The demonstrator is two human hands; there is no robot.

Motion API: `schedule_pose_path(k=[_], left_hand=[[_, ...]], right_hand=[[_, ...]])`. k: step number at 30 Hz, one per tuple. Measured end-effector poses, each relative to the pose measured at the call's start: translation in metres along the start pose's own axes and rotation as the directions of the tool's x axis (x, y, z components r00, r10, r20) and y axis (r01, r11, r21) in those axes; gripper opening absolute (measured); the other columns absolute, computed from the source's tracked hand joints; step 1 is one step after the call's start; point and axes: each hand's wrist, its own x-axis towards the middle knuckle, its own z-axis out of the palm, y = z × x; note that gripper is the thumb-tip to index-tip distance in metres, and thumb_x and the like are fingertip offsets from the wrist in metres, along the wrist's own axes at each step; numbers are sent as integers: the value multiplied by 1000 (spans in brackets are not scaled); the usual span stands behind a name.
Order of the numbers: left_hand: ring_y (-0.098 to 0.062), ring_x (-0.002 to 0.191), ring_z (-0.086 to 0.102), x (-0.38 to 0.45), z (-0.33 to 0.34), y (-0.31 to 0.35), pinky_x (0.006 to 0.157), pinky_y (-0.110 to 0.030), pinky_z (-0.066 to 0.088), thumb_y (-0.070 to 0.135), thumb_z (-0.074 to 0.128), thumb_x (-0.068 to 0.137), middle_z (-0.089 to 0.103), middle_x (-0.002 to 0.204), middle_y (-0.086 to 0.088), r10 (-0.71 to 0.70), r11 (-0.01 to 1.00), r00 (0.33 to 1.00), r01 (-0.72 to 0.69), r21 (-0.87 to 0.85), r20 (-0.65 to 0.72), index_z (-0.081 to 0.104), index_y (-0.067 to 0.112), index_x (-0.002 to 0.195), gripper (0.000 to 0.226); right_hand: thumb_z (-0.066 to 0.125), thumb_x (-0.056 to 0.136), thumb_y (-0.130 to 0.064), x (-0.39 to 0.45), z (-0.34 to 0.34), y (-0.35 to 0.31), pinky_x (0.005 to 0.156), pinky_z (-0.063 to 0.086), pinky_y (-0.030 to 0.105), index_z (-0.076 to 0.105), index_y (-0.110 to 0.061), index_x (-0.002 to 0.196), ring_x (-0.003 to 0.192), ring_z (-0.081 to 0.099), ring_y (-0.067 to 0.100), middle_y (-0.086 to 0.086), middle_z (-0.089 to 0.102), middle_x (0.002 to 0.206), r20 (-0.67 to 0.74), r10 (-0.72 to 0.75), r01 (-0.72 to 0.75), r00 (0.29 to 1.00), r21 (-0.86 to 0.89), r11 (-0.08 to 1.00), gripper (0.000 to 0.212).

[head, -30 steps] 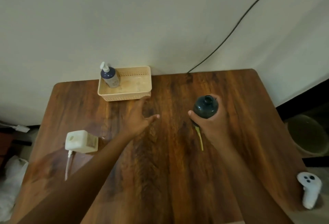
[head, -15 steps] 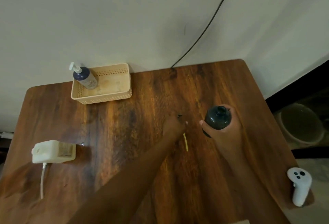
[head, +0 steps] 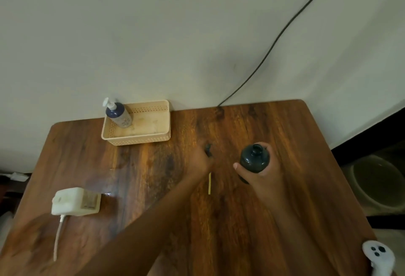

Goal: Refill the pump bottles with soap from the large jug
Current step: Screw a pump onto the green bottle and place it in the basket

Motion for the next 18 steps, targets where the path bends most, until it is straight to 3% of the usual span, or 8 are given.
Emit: schedule_pose_path(k=[4, 8, 11, 14, 16, 18], left_hand=[[-11, 88, 70, -3, -79, 24, 69, -19, 56, -3, 70, 87, 73, 105, 0, 119, 990, 984, -127, -54, -129, 66, 18, 122, 41], [-17, 81, 75, -16, -157, 53, 69, -31, 62, -3, 73, 88, 78, 95, -5, 188, 967, 966, -213, -139, -175, 64, 21, 120, 41], [-17, 85, 77, -31, -211, 76, 77, -30, 64, -4, 76, 86, 79, 96, -4, 241, 947, 947, -278, -162, -215, 64, 25, 116, 44], [-17, 87, 78, -49, -263, 103, 85, -32, 64, -5, 79, 84, 80, 99, -3, 301, 923, 921, -347, -167, -249, 65, 25, 117, 46], [-17, 88, 79, -62, -297, 122, 89, -38, 64, -3, 80, 85, 81, 99, -2, 347, 908, 899, -393, -146, -266, 65, 25, 119, 46], [-20, 91, 79, -76, -327, 143, 93, -43, 63, -3, 79, 85, 81, 101, -5, 395, 886, 876, -443, -139, -276, 64, 22, 121, 46]], right_hand=[[94, 61, -34, 5, 23, -38, 72, 48, 8, 56, -36, 114, 95, 61, -3, -17, 63, 104, 60, -59, 57, 996, 39, 998, 64], [94, 62, -34, 9, 51, -79, 72, 46, 5, 56, -41, 112, 100, 58, -3, -29, 59, 105, 89, -153, 148, 984, 59, 987, 63], [93, 60, -41, 10, 72, -113, 66, 43, -1, 51, -47, 114, 103, 56, -1, -29, 56, 108, 114, -186, 178, 976, 77, 981, 69], [87, 56, -54, 12, 88, -148, 72, 52, 9, 52, -45, 117, 102, 59, 3, -22, 60, 109, 141, -270, 259, 953, 89, 962, 71], [89, 59, -50, 14, 98, -170, 78, 56, 20, 52, -41, 119, 102, 61, 9, -19, 62, 110, 159, -308, 298, 938, 83, 951, 72], [91, 59, -46, 15, 105, -191, 78, 56, 22, 52, -41, 120, 101, 61, 9, -19, 63, 109, 164, -330, 317, 930, 100, 943, 72]])
